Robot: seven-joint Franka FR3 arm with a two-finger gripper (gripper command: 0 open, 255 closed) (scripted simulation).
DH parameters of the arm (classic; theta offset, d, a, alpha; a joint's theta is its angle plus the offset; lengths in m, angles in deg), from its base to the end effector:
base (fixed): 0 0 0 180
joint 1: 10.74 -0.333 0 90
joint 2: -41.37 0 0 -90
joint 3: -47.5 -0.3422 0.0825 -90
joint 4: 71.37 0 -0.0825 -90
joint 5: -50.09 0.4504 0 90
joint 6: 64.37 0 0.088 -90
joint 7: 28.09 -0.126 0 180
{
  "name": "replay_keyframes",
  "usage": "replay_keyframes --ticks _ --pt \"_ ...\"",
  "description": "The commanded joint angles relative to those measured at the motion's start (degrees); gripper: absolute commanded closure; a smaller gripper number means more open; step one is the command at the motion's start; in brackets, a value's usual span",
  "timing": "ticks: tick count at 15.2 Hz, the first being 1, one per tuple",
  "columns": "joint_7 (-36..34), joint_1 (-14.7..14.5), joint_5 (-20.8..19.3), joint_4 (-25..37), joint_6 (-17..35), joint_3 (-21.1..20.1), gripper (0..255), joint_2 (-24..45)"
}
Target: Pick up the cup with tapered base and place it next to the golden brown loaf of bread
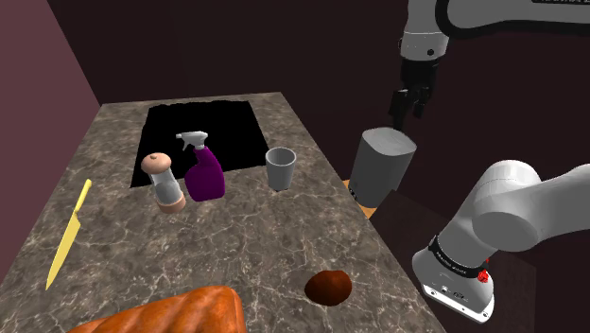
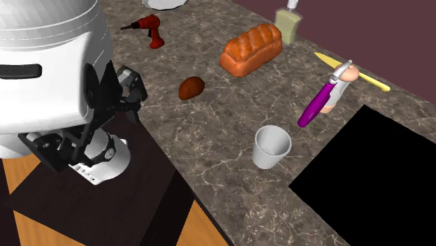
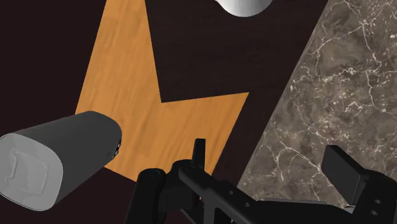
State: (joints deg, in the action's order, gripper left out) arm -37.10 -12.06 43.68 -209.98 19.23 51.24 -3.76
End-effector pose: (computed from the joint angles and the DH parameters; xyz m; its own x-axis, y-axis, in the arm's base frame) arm 0.3350 -0.0328 0.5482 0.9700 -0.1831 -0.1600 -0.1701 -0.9812 0.0916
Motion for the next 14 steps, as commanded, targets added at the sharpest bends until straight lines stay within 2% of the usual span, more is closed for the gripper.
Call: replay_keyframes --ticks 1,8,14 --pt "0.00 0.00 0.00 0.00 0.00 0.00 0 0.00" --pt "-4.04 -2.02 4.12 -2.22 14.53 -1.84 0 8.80" --pt "-6.64 -3.73 7.07 -1.03 26.35 -3.42 0 18.57"
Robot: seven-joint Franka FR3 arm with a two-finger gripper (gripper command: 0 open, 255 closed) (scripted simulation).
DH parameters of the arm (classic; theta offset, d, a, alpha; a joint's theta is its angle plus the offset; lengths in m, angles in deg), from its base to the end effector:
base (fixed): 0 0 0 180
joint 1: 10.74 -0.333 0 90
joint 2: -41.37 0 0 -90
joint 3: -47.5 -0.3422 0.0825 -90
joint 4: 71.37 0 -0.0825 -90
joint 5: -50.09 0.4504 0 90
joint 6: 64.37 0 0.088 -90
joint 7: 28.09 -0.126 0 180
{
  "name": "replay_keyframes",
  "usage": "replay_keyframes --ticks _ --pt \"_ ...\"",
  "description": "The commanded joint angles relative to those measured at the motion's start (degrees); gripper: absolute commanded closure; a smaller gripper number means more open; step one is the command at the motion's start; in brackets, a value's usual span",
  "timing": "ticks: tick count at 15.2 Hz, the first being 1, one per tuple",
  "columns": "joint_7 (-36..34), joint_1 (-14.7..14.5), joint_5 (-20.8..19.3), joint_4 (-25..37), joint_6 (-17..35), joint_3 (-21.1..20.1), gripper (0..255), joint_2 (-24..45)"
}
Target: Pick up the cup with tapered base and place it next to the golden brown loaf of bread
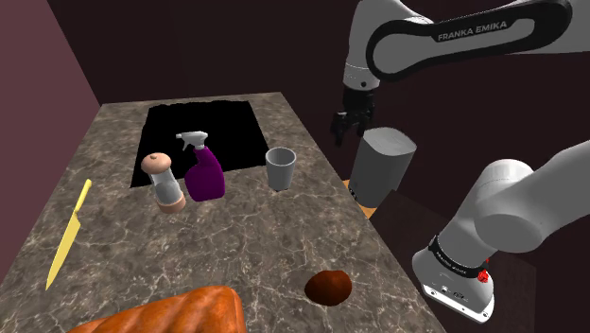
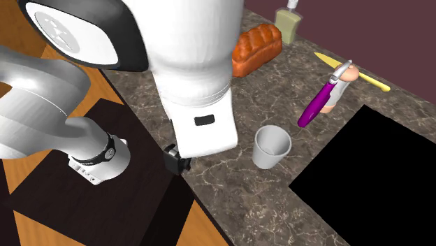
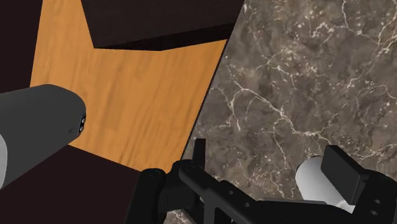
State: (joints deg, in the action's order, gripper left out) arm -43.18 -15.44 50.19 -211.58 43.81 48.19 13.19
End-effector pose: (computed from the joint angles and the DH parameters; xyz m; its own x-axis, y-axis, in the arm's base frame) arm 0.4378 0.0308 0.4495 0.9793 -0.1911 -0.0668 -0.1908 -0.9816 0.0104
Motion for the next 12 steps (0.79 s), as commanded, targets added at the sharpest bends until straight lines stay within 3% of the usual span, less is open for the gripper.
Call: replay_keyframes --ticks 1,12 --pt "-0.93 -0.63 1.00 1.05 3.62 -0.63 0 3.38" --pt "-4.36 -3.14 4.62 11.31 20.29 -3.21 0 23.95"
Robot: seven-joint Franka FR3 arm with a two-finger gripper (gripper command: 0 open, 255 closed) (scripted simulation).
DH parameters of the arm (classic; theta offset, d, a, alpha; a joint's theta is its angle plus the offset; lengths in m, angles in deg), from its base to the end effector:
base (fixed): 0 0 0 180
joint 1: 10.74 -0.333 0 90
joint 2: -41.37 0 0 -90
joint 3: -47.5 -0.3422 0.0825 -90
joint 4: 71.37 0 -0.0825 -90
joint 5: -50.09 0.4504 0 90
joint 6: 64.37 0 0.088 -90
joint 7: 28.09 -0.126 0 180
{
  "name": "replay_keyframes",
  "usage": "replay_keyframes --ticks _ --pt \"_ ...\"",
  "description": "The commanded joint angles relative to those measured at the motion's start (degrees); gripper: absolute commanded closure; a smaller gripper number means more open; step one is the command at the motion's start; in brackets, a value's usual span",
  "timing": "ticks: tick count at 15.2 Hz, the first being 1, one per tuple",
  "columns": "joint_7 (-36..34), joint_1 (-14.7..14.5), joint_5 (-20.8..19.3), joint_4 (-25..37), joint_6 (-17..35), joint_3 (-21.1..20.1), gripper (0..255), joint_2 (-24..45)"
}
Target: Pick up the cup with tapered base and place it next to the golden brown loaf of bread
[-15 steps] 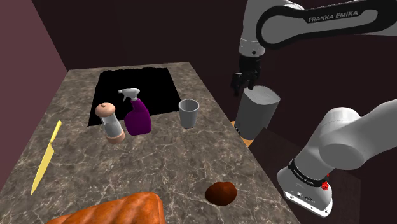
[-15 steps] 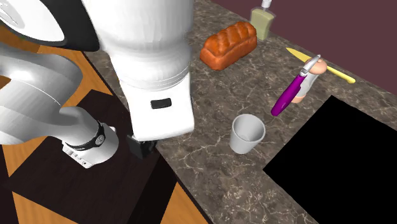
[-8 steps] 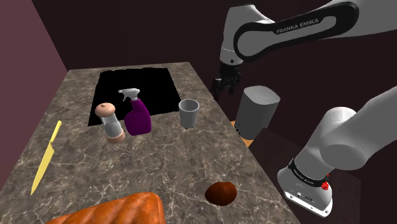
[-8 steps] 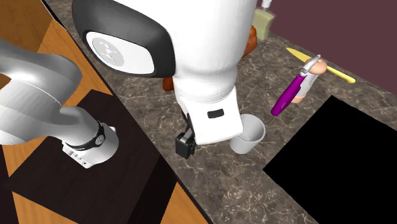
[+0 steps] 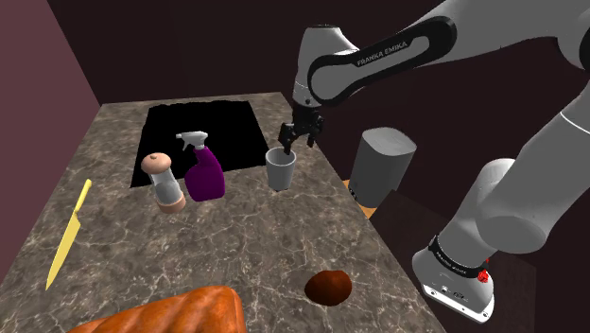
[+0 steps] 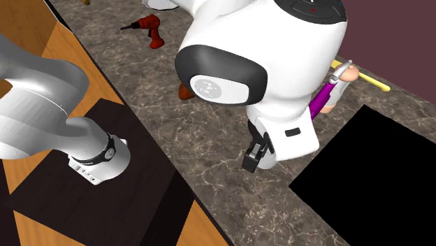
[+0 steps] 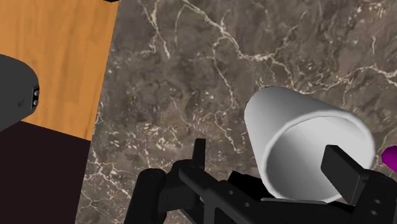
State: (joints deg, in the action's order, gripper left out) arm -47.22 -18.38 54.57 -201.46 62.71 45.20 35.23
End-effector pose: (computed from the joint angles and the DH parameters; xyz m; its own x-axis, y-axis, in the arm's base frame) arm 0.5509 0.1004 0.3780 0.9782 -0.2055 0.0304 -0.2028 -0.9764 -0.0746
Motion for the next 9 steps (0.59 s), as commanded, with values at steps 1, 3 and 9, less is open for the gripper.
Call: replay_keyframes --ticks 1,3,9 --pt "-0.37 -0.23 0.27 1.43 1.59 -0.26 0 2.25" --pt "-0.35 -0.28 0.32 0.78 3.11 -0.31 0 3.12" --pt "-0.29 -0.43 0.46 -0.77 7.34 -0.47 0 5.79"
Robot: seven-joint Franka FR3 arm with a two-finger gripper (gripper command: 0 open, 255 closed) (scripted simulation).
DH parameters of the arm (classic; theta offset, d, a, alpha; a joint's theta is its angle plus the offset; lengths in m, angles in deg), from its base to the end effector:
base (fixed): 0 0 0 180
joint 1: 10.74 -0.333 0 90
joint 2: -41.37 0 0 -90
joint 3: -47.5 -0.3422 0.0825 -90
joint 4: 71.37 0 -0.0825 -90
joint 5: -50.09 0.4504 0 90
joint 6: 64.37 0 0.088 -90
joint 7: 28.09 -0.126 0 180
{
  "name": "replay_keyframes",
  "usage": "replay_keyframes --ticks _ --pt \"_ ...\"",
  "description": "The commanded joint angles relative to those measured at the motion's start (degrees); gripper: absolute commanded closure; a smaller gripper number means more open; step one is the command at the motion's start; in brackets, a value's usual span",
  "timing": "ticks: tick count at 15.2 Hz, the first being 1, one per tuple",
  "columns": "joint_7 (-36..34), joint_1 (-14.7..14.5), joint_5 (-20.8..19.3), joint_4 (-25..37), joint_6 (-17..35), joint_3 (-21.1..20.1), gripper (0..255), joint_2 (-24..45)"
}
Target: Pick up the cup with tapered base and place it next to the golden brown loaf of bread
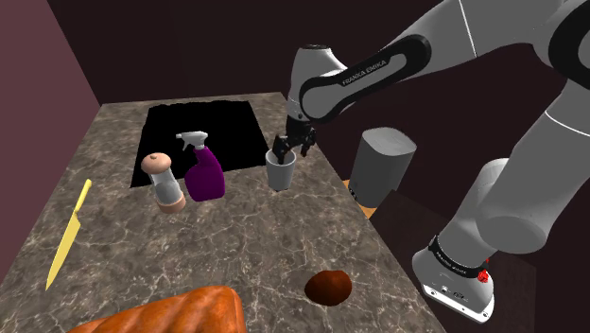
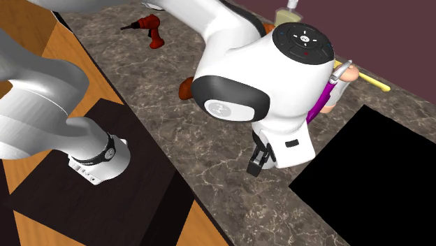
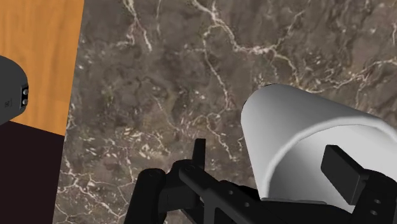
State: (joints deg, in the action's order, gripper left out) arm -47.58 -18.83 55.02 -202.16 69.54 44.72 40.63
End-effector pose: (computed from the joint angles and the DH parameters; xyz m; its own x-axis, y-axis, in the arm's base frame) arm 0.5615 0.1104 0.3299 0.9773 -0.2080 0.0399 -0.2042 -0.9754 -0.0832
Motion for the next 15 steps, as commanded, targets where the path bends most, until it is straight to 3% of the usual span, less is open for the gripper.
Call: replay_keyframes --ticks 1,7,8,15 --pt "0.07 0.02 0.01 -0.06 0.50 0.02 0 0.40" --pt "0.07 0.02 0.01 -0.05 0.49 0.02 0 0.40" --pt "0.07 0.02 0.01 -0.05 0.49 0.02 255 0.40" --pt "0.07 0.02 0.01 -0.06 0.50 0.02 255 0.39"
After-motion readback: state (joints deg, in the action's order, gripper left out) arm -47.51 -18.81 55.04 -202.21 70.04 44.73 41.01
